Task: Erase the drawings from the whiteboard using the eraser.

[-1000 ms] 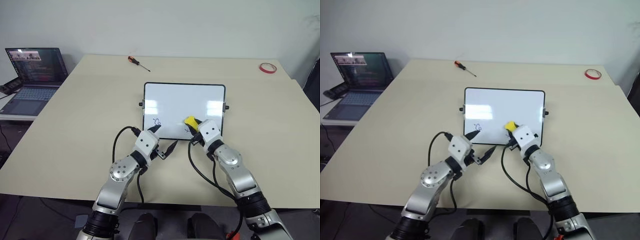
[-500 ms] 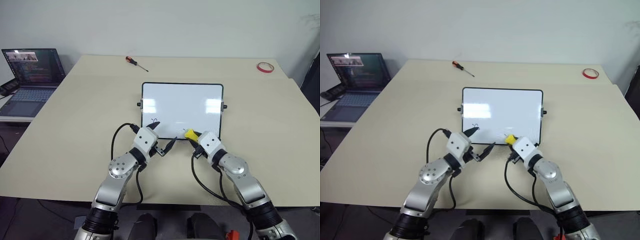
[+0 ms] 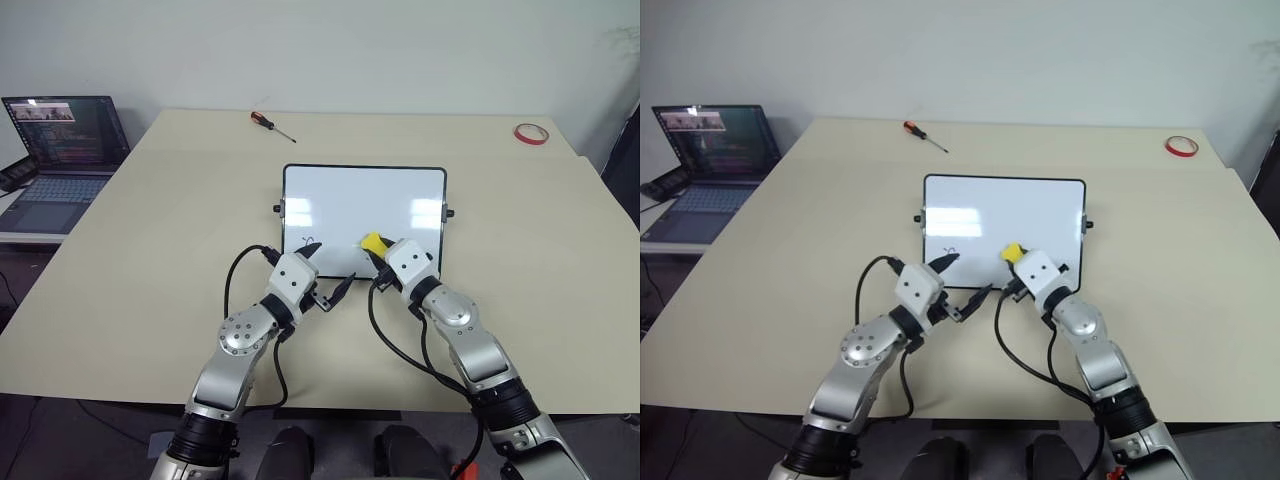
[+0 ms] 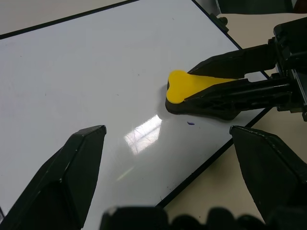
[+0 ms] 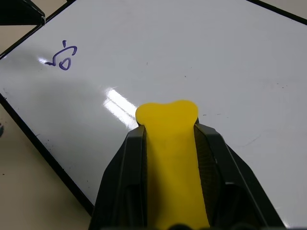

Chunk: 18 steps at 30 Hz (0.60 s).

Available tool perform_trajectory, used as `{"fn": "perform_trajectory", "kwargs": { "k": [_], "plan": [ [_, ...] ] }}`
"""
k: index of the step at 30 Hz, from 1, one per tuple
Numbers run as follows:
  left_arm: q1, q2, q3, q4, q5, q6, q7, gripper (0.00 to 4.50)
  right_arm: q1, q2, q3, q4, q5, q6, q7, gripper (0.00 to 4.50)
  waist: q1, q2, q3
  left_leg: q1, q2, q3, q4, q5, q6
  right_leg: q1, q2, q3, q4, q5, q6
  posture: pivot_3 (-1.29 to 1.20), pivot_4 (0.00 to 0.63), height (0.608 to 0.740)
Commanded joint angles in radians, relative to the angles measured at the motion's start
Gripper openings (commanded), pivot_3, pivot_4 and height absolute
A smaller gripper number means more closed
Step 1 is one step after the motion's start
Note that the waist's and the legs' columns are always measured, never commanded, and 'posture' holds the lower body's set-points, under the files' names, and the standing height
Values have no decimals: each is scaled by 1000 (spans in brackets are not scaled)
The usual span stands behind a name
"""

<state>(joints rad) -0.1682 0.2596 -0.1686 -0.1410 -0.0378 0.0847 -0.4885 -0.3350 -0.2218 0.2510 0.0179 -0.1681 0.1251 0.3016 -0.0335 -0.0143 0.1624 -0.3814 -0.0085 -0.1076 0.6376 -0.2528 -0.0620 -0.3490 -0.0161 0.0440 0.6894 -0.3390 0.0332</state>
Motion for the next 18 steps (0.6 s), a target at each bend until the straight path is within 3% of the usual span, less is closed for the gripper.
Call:
{"fn": "perform_trajectory", "kwargs": {
  "k": [1,9,18],
  "plan": [
    [-7,-3,4,-16,-3,-15,7,4500,34,-36,7,-16,-11,9,37,1086,1,0,0,0,0,0,0,0,0,0,0,0,0,0,0,0,150,740],
    [-6,-4,3,-17,-3,-15,9,4500,142,-116,-7,-99,-9,42,99,1086,4,0,0,0,0,-1,-2,0,0,1,-1,0,-3,0,0,0,150,740],
    [-5,-6,0,-12,-6,-23,3,4500,147,-107,-79,-199,49,86,86,1086,4,-1,0,-1,0,-1,-3,0,0,1,-1,0,-5,0,0,0,150,740]
  ]
}}
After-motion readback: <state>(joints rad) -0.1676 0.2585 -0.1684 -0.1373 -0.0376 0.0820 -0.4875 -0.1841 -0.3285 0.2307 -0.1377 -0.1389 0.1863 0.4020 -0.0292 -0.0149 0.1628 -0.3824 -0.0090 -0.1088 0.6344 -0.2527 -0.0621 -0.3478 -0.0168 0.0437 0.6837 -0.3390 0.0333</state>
